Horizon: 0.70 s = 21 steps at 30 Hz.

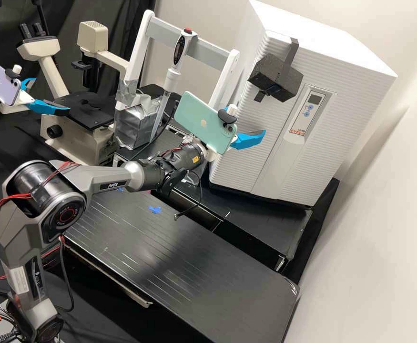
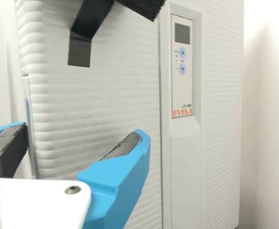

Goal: Open the door

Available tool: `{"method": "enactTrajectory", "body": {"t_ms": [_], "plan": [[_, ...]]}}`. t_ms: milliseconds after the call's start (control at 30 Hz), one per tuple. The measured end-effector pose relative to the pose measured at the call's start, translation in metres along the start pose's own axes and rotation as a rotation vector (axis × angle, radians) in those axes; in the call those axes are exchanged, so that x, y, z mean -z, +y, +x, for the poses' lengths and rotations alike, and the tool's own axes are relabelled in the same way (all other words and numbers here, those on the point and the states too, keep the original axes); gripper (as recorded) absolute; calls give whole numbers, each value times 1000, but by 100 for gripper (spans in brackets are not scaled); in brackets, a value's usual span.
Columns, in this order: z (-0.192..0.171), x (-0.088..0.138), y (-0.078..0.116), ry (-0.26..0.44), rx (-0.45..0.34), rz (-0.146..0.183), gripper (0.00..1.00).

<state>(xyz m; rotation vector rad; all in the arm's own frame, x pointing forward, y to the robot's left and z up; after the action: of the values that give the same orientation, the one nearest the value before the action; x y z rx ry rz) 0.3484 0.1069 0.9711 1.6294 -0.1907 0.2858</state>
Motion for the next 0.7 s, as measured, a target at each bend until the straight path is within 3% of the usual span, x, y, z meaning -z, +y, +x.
{"method": "enactTrajectory", "body": {"t_ms": [700], "plan": [[0,0,0,15,24,7,0]]}}
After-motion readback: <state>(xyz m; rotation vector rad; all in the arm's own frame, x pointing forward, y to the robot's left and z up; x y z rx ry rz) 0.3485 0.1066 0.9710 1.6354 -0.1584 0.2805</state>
